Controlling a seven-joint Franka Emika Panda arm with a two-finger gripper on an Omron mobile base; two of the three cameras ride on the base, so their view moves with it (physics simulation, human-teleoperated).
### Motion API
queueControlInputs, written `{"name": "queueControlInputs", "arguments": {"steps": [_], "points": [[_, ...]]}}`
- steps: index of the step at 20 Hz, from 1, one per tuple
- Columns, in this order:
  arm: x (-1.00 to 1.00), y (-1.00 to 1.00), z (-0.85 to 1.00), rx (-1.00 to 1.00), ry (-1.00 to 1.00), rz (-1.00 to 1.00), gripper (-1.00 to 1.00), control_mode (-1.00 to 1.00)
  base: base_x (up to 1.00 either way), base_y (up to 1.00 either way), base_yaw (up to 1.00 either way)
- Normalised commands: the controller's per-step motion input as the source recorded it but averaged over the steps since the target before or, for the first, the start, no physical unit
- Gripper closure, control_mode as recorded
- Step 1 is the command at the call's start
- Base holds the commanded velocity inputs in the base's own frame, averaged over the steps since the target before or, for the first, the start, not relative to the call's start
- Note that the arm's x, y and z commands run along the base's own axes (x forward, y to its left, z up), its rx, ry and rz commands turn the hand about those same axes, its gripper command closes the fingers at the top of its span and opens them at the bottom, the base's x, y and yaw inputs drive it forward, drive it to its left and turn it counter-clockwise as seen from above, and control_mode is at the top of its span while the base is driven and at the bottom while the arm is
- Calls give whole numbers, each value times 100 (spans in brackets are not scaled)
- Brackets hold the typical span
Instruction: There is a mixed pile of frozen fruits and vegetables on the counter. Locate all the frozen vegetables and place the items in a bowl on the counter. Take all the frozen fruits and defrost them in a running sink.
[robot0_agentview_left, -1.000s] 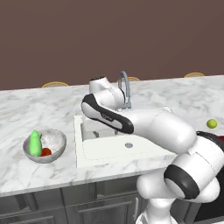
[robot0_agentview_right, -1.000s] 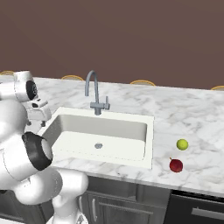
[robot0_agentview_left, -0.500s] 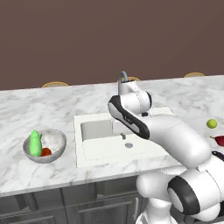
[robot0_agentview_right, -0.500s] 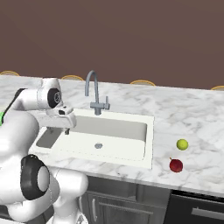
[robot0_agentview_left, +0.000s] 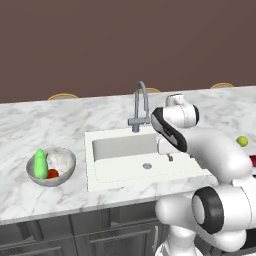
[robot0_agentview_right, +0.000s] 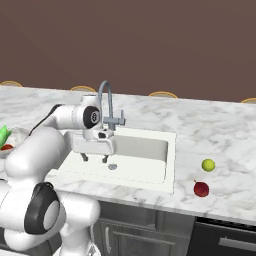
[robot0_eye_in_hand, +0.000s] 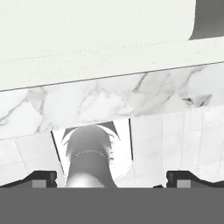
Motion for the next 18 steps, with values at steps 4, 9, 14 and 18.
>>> {"name": "queueControlInputs", "arguments": {"steps": [4, 9, 14, 18], "points": [[-12, -100, 9, -2, 1, -2, -100, -100, 0, 0, 0], [-15, -100, -1, 0, 0, -2, -100, -100, 0, 0, 0], [-7, -100, -1, 0, 1, -3, -100, -100, 0, 0, 0], [1, -100, -1, 0, 5, -2, -100, -100, 0, 0, 0]]}}
